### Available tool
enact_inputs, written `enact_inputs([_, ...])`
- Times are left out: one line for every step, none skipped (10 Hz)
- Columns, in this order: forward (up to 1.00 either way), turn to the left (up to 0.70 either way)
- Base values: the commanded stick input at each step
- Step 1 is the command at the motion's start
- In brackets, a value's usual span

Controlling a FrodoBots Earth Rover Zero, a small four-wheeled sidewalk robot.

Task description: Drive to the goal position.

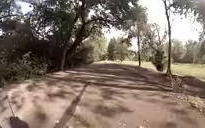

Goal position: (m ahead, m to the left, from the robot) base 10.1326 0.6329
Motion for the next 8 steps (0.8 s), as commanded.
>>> enact_inputs([0.70, 0.00])
enact_inputs([0.70, 0.00])
enact_inputs([0.70, 0.00])
enact_inputs([0.70, 0.00])
enact_inputs([0.70, 0.00])
enact_inputs([0.70, 0.00])
enact_inputs([0.70, 0.00])
enact_inputs([0.70, 0.00])
